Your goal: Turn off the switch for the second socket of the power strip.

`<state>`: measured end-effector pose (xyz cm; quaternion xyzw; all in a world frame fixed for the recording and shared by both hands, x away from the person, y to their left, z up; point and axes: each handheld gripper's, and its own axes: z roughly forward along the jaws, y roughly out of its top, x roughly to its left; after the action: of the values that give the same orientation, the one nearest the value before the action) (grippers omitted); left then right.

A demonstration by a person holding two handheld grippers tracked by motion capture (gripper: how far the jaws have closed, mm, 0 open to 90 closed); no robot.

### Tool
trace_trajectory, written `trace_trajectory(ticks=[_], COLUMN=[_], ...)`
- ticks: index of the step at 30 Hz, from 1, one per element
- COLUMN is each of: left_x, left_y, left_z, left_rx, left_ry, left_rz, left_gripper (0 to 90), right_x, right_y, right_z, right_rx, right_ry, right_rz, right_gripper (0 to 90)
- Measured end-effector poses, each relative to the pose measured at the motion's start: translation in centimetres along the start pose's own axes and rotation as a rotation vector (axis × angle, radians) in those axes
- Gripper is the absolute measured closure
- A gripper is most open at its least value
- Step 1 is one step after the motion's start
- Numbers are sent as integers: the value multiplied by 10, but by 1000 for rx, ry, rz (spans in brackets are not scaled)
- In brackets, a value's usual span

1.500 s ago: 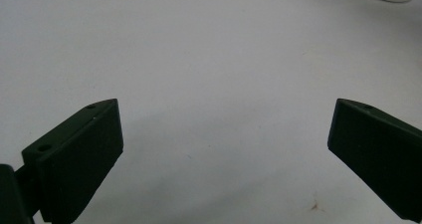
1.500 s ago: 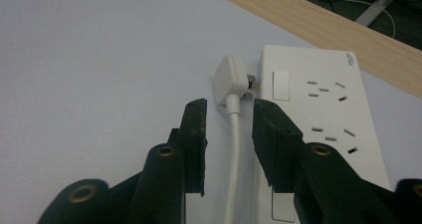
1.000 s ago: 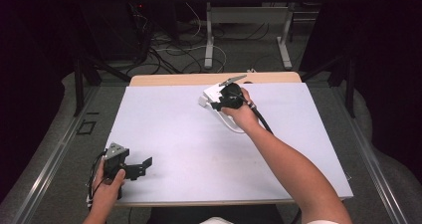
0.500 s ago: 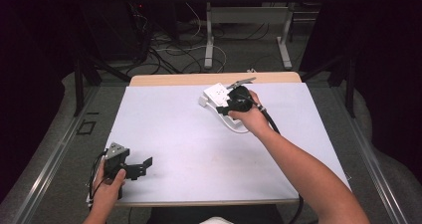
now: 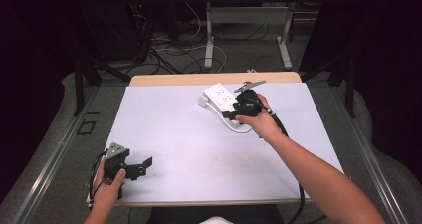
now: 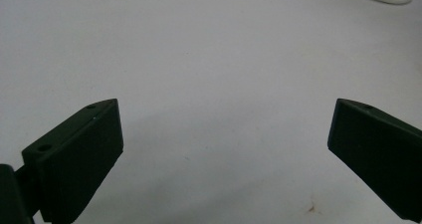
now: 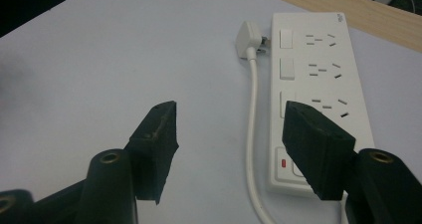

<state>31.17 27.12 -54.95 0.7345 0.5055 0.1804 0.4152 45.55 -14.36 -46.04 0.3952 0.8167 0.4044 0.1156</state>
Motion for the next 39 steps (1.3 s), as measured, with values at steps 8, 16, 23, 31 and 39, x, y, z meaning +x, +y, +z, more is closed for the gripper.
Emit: trace_trajectory(ticks=[8, 16, 23, 31, 39], left_x=[0, -1, -1, -1, -2], left_y=[0, 0, 0, 0, 0], left_z=[1, 1, 0, 0, 0], left_rx=[-2, -2, 3, 6, 6], left_ry=[0, 2, 0, 1, 5], left_rz=[3, 4, 8, 6, 6], left_gripper=[8, 8, 8, 9, 9], right_x=[5, 11, 16, 18, 14], right_y=[-7, -16, -23, -37, -50], right_z=[-16, -34, -48, -59, -67], right_rx=[-13, -54, -75, -94, -120], right_ry=[-27, -56, -71, -81, -95], right_rz=[-10, -2, 15, 29, 56], right_gripper=[358, 275, 220, 158, 85])
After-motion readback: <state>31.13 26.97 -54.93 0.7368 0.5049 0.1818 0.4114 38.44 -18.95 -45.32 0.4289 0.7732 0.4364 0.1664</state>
